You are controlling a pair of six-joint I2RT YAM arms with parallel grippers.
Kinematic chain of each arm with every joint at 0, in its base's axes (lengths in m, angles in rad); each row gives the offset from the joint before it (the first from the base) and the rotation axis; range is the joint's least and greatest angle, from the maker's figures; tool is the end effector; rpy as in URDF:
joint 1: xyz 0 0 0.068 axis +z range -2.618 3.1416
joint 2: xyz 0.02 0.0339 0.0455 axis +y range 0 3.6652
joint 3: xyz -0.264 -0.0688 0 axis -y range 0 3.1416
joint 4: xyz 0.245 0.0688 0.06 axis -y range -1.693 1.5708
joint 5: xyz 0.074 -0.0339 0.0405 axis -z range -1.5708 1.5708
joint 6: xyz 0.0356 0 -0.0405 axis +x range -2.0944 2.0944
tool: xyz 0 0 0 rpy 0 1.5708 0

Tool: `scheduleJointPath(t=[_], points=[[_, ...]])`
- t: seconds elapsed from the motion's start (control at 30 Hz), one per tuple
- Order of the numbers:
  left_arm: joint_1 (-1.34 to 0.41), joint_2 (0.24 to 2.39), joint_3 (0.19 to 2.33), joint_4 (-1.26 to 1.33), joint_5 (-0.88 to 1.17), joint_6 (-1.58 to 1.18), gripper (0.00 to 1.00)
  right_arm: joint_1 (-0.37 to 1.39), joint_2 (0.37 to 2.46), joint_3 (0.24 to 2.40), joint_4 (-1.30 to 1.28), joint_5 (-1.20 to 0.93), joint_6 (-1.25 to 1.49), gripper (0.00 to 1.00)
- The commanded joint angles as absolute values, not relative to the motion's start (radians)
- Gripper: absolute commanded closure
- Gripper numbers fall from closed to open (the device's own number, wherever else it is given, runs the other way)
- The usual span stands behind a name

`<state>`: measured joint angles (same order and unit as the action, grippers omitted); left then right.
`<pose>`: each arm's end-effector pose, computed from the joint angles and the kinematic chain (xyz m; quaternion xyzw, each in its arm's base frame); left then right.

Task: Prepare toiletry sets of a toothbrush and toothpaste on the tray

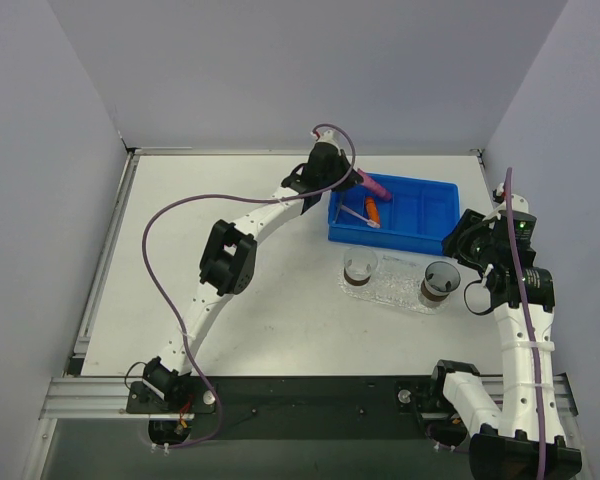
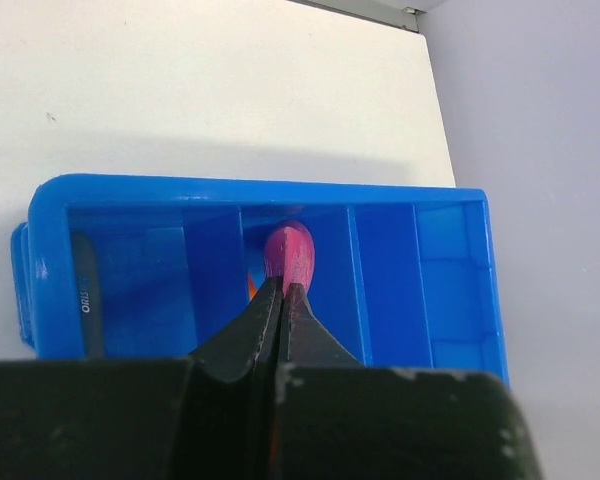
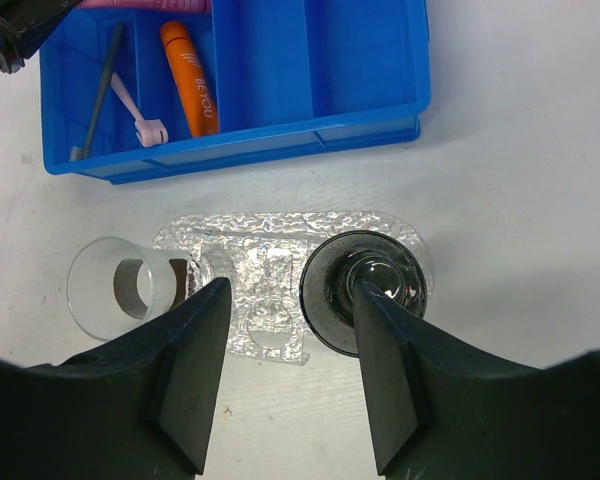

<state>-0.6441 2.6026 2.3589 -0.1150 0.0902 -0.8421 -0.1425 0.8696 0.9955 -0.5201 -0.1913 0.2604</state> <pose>0.4789 -0.3636 0.2097 -0.0556 0.8196 -0.4123 0.3940 0.1849 -0.0197 0.3637 0.1138 0.8219 0.1119 0.5468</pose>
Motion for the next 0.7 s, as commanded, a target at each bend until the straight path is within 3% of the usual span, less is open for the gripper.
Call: scheduleJointPath(t=[0.0, 0.23, 0.4, 0.67], points=[[-0.638, 2.554, 2.430, -0.026, 0.115, -0.766, 1.00, -0.137, 0.854, 0.994, -0.515, -0.176, 0.247, 0.53], [-0.640, 2.444, 2.404, -0.023, 0.117, -0.660, 1.00, -0.135, 0.851, 1.019, -0.523, -0.156, 0.227, 0.53], [-0.638, 2.333, 2.350, -0.044, 0.172, -0.620, 1.00, -0.135, 0.865, 1.065, -0.529, -0.178, 0.225, 0.43], [-0.629, 2.145, 2.197, -0.070, 0.320, -0.534, 1.00, -0.137, 0.925, 1.175, -0.552, -0.357, 0.190, 0.39]])
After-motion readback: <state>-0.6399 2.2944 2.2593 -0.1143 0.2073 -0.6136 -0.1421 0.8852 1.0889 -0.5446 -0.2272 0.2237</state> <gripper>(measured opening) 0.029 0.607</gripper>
